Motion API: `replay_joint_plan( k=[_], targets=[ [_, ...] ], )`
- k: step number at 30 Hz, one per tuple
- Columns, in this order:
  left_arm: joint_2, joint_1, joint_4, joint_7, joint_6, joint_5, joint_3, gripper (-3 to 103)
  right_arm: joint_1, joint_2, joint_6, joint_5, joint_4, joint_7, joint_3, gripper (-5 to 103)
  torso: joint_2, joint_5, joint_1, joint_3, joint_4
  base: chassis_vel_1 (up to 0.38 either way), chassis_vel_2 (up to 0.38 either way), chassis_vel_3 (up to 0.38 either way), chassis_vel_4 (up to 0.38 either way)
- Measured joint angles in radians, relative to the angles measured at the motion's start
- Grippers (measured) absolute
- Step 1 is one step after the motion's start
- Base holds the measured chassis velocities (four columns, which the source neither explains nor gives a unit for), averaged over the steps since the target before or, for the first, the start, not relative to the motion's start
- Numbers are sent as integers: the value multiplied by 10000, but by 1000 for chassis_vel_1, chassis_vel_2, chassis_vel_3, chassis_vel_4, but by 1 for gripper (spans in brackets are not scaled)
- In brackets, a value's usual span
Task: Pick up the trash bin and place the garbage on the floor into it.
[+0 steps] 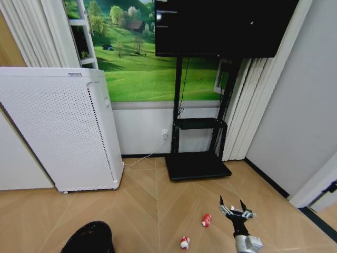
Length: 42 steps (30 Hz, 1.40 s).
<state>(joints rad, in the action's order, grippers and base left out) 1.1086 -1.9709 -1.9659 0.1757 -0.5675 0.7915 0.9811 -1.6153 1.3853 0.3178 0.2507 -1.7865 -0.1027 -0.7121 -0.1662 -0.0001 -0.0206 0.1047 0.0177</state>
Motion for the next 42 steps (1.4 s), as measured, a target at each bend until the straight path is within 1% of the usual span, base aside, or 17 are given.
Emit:
replay_joint_plan(
  k=[5,6,9,12,13,16,17,19,22,23,26,28,31,32,34,40,42],
  targets=[
    [-23,213,295,-149,-224,-7,-241,100,96,-104,-152,15,-120,-116,0,100,-3,2,0,1,-6,0,0,0,0],
    [-15,332,418,-151,-231,-10,-342,103,118,-127,-197,15,-165,-150,29,100,-3,-1,0,2,-4,0,0,0,0],
    [-3,486,584,-150,-239,-10,-463,100,121,-135,-246,5,-220,-186,76,100,-3,0,-1,3,-2,0,0,0,0],
    [2,786,919,-151,-268,-16,-720,85,43,-105,-299,-94,-344,-258,208,100,-5,1,-1,4,-2,0,0,0,0],
    [2,786,919,-151,-268,-16,-720,85,43,-105,-299,-94,-344,-258,208,100,-5,1,-1,4,-2,0,0,0,0],
    [11,986,1197,-206,-255,-7,-869,68,-75,-69,-302,-154,-432,-299,268,100,-9,12,-1,4,-2,0,0,0,0],
    [11,986,1197,-206,-255,-7,-869,68,-75,-69,-302,-154,-432,-299,268,100,-9,12,-1,4,-2,0,0,0,0],
    [41,1001,1220,-373,-161,16,-915,57,-134,-69,-302,-136,-482,-315,255,100,-11,12,-1,4,0,0,0,0,0],
    [87,981,1171,-452,-7,89,-919,47,-147,-49,-293,-180,-527,-345,182,100,-10,3,-2,5,-2,0,0,0,0],
    [87,981,1171,-452,-7,89,-919,47,-147,-49,-293,-180,-527,-345,182,100,-10,3,-2,5,-2,0,0,0,0],
    [98,900,1056,-560,87,300,-865,30,-144,20,-181,-333,-560,-367,137,100,-9,-9,-1,7,-1,0,0,0,0],
    [97,873,1023,-593,121,339,-842,30,-138,39,-103,-369,-559,-383,141,100,-10,-10,-2,8,-3,0,0,0,0],
    [94,788,865,-631,207,548,-710,15,-111,86,109,-495,-485,-469,158,100,-10,-1,-3,8,-1,0,0,0,0],
    [94,788,865,-631,207,548,-710,15,-111,86,109,-495,-485,-469,158,100,-10,-1,-3,8,-1,0,0,0,0],
    [122,738,802,-647,300,654,-648,7,-113,92,162,-520,-449,-473,147,100,-10,-2,-3,8,0,0,0,0,0],
    [263,605,610,-654,703,545,-458,7,-96,107,139,-769,-390,-741,45,100,-9,-2,-3,8,-2,0,0,0,0],
    [391,548,425,-871,1381,37,-277,7,-44,133,141,-1084,-287,-1074,-36,100,-10,0,-3,8,-2,0,0,0,0]
  ],
)
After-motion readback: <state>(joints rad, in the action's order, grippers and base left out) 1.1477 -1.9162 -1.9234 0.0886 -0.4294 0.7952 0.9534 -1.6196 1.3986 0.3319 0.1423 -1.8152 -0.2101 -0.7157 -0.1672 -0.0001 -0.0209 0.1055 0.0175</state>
